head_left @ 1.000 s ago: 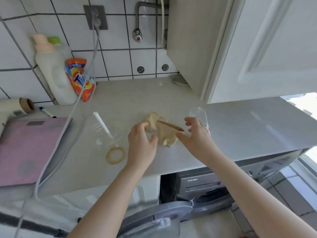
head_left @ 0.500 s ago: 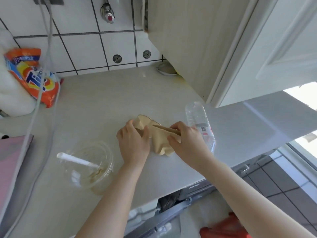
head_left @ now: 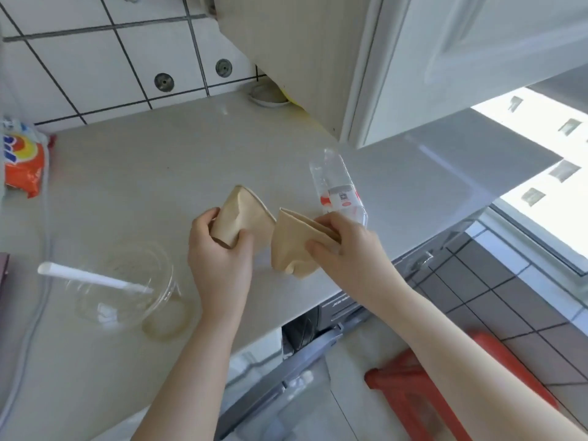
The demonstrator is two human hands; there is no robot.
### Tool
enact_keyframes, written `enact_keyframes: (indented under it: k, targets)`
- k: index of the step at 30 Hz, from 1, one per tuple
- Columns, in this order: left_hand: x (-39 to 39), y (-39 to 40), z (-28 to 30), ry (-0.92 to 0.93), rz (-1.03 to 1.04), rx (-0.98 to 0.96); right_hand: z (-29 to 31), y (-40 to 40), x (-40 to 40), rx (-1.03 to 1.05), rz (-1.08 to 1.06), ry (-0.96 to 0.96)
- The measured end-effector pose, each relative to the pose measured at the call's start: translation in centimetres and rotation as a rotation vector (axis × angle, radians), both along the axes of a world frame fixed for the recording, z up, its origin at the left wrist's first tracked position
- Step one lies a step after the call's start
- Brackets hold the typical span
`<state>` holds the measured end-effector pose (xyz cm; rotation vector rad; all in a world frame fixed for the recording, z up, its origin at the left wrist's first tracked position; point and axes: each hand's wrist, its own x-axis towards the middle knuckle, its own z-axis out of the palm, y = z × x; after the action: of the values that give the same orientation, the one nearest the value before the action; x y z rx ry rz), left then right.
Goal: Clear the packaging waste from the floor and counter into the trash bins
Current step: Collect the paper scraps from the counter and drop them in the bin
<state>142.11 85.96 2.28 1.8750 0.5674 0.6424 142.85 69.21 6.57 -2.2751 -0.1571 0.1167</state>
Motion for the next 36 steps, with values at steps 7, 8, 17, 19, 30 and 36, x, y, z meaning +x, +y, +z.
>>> enact_keyframes:
  k: [7, 8, 17, 19, 30, 36]
  targets:
    - [-5.5, -6.3, 2.9, -0.077, -0.22, -0.079, 1.1, -6.1, -7.3, 0.124, -0.158, -0.029]
    - [-6.3, -7.6, 3.0, -0.068, -0.251, -0.091, 1.0, -7.4, -8.6, 0.132, -0.198, -0.031]
    - [-16.9, -21.6, -0.4, 0.124, -0.614, -0.192, -4.2, -22.0, -24.5, 0.15, -0.588, 0.115]
    - [-19.9, -25.2, -1.6, 0.187, -0.698, -0.217, -5.5, -25.2, -28.9, 0.165, -0.692, 0.155]
    - [-34.4, -42.0, -12.9, 0.532, -1.025, -0.197, -15.9, -39.0, -50.1, 0.173, -1.168, 0.433]
    - [-39.9, -47.2, -22.5, 0.805, -1.186, -0.076, -25.0, -42.0, -57.2, 0.215, -1.383, 0.544]
